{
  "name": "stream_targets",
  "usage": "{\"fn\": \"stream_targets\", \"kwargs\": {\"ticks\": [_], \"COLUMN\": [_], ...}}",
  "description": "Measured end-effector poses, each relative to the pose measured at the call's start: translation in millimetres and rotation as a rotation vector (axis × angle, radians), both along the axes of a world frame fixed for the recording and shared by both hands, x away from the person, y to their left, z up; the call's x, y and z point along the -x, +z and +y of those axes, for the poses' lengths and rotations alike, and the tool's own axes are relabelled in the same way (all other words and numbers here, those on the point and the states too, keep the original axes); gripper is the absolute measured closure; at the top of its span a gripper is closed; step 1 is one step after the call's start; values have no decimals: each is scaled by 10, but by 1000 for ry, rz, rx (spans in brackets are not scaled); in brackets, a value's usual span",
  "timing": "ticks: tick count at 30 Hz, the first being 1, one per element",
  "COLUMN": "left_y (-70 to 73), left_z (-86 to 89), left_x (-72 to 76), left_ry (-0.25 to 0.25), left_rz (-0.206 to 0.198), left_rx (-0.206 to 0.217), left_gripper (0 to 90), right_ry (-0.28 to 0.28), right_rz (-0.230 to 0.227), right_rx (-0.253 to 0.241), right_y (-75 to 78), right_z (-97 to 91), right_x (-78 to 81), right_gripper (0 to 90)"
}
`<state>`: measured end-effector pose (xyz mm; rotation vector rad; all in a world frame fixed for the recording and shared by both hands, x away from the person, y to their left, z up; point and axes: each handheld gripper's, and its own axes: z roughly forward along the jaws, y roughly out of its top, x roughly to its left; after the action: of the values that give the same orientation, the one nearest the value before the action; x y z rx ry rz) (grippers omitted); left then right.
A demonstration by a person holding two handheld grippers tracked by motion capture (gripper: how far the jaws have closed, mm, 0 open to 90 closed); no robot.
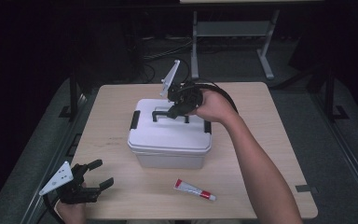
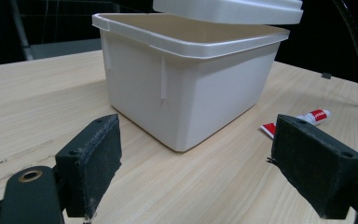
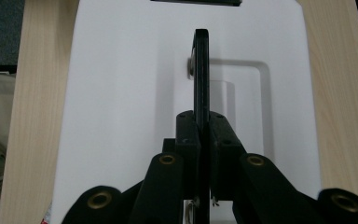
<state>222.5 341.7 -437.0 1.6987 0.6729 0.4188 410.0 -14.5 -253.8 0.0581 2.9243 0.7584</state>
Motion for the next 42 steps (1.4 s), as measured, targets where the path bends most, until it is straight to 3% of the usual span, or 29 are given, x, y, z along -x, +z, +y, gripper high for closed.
{"fn": "stream_targets", "kwargs": {"ticks": [17, 42], "left_y": [3, 4], "left_z": [-15, -39], "left_x": [6, 8], "left_ry": [-3, -4], "left_rz": [3, 8], "left_rx": [-11, -31], "left_gripper": [157, 157], "right_ry": [-41, -168], "right_rz": [-27, -75], "right_rx": [-14, -13], "right_y": [230, 472], "right_z": [-350, -1274], "right_x": [142, 435], "right_gripper": [839, 839]}}
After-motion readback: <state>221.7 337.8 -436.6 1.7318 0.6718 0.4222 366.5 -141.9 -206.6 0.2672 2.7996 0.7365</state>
